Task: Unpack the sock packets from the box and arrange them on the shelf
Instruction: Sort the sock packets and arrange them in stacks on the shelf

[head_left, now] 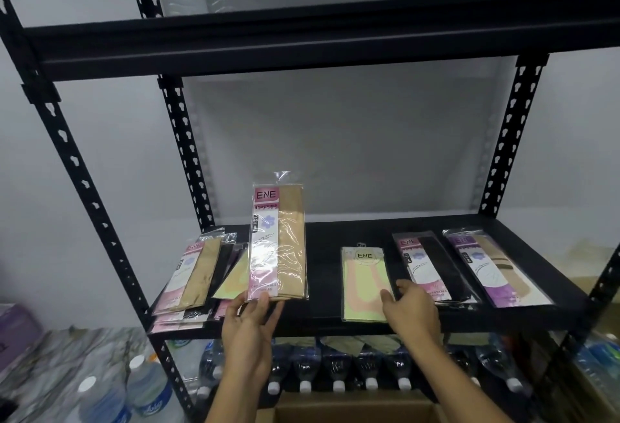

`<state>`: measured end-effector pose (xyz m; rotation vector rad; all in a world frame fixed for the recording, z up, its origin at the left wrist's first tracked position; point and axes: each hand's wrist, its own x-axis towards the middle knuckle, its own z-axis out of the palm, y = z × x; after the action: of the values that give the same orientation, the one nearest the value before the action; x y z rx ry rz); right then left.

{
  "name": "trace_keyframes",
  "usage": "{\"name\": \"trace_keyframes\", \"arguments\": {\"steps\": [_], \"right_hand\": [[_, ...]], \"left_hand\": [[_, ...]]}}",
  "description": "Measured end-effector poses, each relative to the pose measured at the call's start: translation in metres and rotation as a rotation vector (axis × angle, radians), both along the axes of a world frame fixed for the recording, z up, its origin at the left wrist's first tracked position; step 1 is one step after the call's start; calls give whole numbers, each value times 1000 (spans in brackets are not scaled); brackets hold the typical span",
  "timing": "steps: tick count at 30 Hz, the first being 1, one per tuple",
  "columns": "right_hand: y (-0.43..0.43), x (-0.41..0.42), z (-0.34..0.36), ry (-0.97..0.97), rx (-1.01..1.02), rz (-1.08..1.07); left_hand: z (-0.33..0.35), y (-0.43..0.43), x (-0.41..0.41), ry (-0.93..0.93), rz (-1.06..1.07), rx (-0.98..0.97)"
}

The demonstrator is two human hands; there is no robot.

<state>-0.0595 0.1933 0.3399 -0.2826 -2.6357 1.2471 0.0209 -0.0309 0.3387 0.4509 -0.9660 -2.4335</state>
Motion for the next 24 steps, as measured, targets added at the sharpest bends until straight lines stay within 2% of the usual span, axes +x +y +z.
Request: {"name": "trace_keyframes", "arguments": {"steps": [6,12,24], "right_hand": [[-3,8,-1,102,-118,65],[-7,4,9,91,-279,88],[0,9,10,89,-382,128]], "left_hand": [[-1,3,4,-3,-18,-16],[-11,7,0,-44,-35,8],[-31,24,-28,-345,-50,60]]}}
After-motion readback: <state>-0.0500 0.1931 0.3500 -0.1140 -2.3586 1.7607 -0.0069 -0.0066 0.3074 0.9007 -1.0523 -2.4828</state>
